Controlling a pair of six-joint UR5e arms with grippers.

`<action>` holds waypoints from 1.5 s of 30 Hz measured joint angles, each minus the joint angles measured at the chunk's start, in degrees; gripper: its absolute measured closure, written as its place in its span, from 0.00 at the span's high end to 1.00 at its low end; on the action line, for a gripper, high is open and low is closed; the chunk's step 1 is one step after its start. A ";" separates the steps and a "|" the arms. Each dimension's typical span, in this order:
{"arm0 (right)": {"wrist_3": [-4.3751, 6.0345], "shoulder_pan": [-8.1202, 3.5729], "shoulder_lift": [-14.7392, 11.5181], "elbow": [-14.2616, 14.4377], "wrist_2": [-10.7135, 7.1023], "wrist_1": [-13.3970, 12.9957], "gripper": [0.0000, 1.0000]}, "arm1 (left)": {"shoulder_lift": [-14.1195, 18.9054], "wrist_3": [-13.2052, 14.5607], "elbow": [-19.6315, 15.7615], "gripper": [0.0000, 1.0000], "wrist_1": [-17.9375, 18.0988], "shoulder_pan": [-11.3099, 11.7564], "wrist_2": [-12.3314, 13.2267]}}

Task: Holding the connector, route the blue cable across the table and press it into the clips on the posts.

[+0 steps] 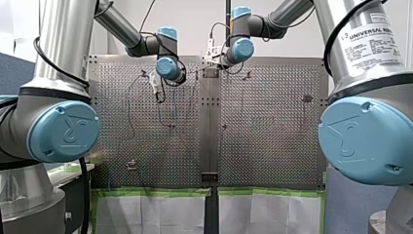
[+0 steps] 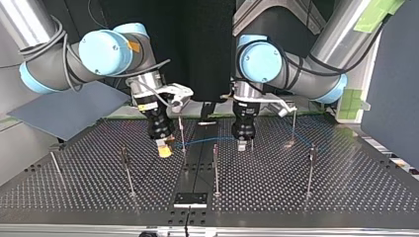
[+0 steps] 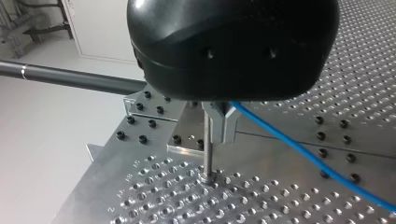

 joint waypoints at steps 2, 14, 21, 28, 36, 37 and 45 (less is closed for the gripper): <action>0.01 -0.24 0.54 -0.06 -0.26 -0.04 0.00 | -0.40 -0.13 0.46 0.02 -0.05 0.13 0.56; 0.72 -2.29 1.57 -2.55 -2.12 -0.02 0.00 | -4.30 -0.84 5.00 0.02 -0.63 1.66 2.09; 0.94 -3.58 1.90 -3.22 -2.79 0.01 0.00 | -7.14 -0.87 7.93 0.02 -1.41 2.30 3.59; 0.96 -4.98 2.33 -3.24 -3.00 -0.12 0.00 | -10.36 -1.06 10.70 0.02 -1.28 3.77 4.99; 0.91 -5.98 2.50 -3.25 -3.08 -0.15 0.00 | -11.54 -1.54 11.21 0.13 -1.86 4.74 5.66; 0.90 -6.00 2.51 -3.25 -3.09 -0.14 0.00 | -11.54 -1.54 11.21 0.41 -2.01 4.71 5.59; 0.65 -5.77 2.53 -3.25 -3.12 -0.15 0.00 | -11.41 -0.42 11.20 1.00 -5.32 3.76 3.07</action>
